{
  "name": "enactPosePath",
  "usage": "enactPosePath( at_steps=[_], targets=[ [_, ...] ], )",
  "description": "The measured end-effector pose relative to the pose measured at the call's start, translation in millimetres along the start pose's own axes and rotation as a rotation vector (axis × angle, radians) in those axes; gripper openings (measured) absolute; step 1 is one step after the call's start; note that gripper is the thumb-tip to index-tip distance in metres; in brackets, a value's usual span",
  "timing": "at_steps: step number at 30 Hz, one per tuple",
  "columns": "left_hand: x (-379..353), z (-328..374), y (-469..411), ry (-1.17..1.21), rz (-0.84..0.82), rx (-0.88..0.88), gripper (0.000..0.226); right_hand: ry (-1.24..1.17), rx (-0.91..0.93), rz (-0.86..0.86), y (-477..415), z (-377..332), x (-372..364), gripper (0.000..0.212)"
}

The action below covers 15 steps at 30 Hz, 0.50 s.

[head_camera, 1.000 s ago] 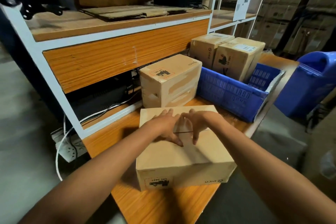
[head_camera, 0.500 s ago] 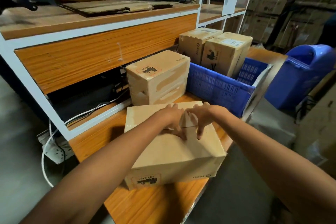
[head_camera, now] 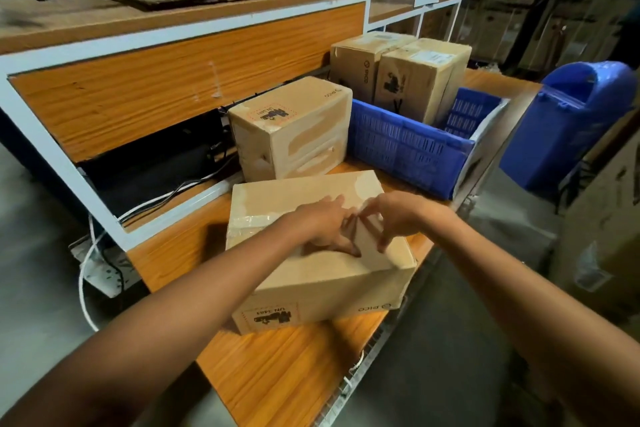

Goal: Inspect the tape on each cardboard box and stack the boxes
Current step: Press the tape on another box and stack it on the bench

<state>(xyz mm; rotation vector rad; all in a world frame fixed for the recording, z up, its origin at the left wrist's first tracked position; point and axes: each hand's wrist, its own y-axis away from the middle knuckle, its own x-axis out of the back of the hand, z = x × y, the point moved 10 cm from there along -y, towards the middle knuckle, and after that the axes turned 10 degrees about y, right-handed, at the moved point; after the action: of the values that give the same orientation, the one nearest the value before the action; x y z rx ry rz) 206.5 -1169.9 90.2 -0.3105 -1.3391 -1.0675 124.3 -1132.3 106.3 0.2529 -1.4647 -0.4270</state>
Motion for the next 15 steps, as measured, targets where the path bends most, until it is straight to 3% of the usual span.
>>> enactPosePath(
  at_steps=[5,9,12,15],
  targets=[
    [4.3,-1.6,23.6,0.045,0.027,-0.073,0.042,0.035,0.064,0.025,20.0,-25.0,0.1,0.059],
    [4.5,-17.6,39.8,0.023,0.033,-0.03,0.052,0.089,0.061,0.066,22.7,-39.6,-1.9,0.052],
    [2.9,-13.8,46.1,0.004,0.013,-0.037,0.043,0.103,0.062,0.02,23.1,-43.3,4.1,0.049],
    [17.2,-14.3,61.6,-0.042,0.111,-0.019,0.029,0.028,0.067,0.133,22.1,-60.2,20.0,0.03]
  ],
)
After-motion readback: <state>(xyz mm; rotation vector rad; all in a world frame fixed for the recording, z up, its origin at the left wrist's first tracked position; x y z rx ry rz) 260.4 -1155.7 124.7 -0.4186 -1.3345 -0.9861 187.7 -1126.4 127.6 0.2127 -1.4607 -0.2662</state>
